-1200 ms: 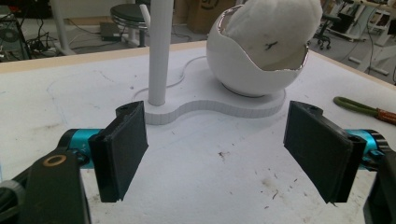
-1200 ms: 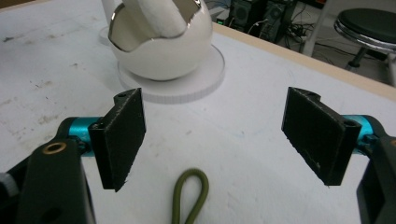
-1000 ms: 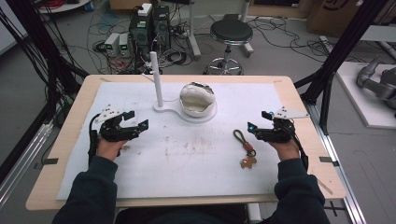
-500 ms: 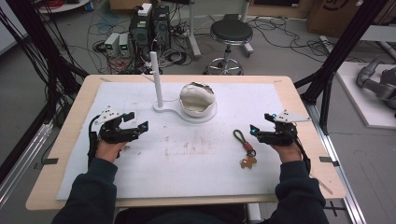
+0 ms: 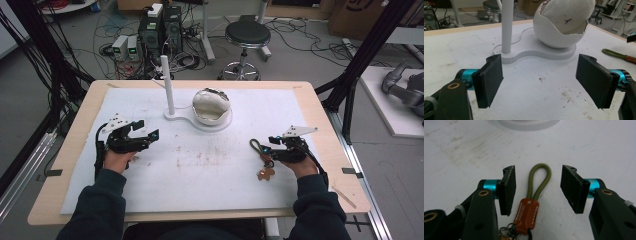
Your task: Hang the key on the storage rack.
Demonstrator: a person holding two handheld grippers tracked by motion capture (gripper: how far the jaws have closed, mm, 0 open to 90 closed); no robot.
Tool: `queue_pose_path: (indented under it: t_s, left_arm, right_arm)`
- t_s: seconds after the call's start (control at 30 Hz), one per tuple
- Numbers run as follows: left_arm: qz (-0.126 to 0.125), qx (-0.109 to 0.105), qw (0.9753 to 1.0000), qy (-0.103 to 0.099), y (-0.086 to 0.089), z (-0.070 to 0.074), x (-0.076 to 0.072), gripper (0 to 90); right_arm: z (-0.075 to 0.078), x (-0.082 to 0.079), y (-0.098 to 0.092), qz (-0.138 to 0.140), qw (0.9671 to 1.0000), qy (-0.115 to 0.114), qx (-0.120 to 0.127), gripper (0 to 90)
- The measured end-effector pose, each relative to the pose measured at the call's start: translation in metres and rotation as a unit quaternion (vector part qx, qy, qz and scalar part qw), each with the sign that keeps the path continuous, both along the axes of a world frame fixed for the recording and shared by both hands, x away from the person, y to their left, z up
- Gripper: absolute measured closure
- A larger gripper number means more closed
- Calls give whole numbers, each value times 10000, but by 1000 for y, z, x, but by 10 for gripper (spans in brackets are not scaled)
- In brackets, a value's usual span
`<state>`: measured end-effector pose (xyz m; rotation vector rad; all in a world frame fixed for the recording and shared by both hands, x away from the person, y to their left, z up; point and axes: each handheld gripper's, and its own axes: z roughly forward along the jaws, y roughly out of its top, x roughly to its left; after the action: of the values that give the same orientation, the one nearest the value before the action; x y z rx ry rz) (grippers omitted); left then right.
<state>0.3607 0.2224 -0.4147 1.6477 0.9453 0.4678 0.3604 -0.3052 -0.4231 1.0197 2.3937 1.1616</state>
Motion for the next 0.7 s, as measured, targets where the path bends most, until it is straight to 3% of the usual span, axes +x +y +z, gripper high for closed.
queue_pose_path:
  t_s: [0.17, 0.27, 0.43, 0.57, 0.7]
  left_arm:
    - [-48, 8, 10000, 3, -3, -1, 2, 221]
    - [-76, 35, 10000, 24, -3, -2, 2, 221]
    - [-126, -18, 9999, 51, -3, -3, 2, 221]
    - [-125, -2, 9998, 121, -2, -4, 4, 221]
    - [-106, 17, 9999, 102, -2, -3, 1, 222]
  right_arm:
    - [-11, -1, 4, 176, 9989, 363, -239, 515]
    - [-16, -1, 7, 147, 9970, 512, -564, 551]
    - [-16, -2, 12, 62, 9949, 465, -888, 633]
    - [-13, -4, 17, 54, 9935, 525, -1007, 713]
    - [-13, -4, 16, 1, 9944, 584, -882, 732]
